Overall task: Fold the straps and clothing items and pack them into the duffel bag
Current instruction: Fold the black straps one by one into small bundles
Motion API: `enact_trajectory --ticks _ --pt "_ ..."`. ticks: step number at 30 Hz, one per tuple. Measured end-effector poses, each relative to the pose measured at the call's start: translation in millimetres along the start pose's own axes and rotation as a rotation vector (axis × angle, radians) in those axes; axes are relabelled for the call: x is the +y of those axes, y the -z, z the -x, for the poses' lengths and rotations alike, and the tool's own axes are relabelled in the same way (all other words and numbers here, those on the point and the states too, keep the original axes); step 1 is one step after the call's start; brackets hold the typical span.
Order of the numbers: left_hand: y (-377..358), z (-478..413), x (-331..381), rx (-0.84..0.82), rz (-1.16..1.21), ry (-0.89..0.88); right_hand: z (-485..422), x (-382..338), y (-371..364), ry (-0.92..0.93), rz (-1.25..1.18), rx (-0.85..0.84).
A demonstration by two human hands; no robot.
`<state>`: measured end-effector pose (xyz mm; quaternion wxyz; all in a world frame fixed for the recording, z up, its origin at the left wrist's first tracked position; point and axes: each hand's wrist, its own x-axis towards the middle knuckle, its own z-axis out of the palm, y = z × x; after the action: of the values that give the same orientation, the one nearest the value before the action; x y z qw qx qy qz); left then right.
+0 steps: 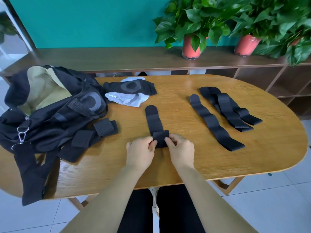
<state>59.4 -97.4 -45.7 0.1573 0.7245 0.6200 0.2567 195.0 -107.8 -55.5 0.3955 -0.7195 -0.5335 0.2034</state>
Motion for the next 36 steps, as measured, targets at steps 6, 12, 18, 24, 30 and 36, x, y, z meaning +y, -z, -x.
enact_trajectory --ticks 6,12,18,24,30,36 --pt "-10 -2 3 0.03 -0.054 0.015 -3 -1 -5 0.005 0.162 0.019" --pt "-10 -5 2 0.003 -0.022 0.038 -3 -1 -7 0.021 0.24 0.028" --pt "-16 -6 -5 0.047 -0.005 -0.073 -2 -1 -9 0.047 0.245 0.053" --pt "-14 -3 -4 -0.045 -0.233 -0.155 1 2 -10 0.168 0.226 0.089" --pt "10 -6 -6 -0.238 -0.266 -0.17 5 7 -5 0.377 0.259 -0.121" --pt "18 15 -13 -0.206 -0.214 -0.198 21 12 19 0.254 0.067 -0.263"
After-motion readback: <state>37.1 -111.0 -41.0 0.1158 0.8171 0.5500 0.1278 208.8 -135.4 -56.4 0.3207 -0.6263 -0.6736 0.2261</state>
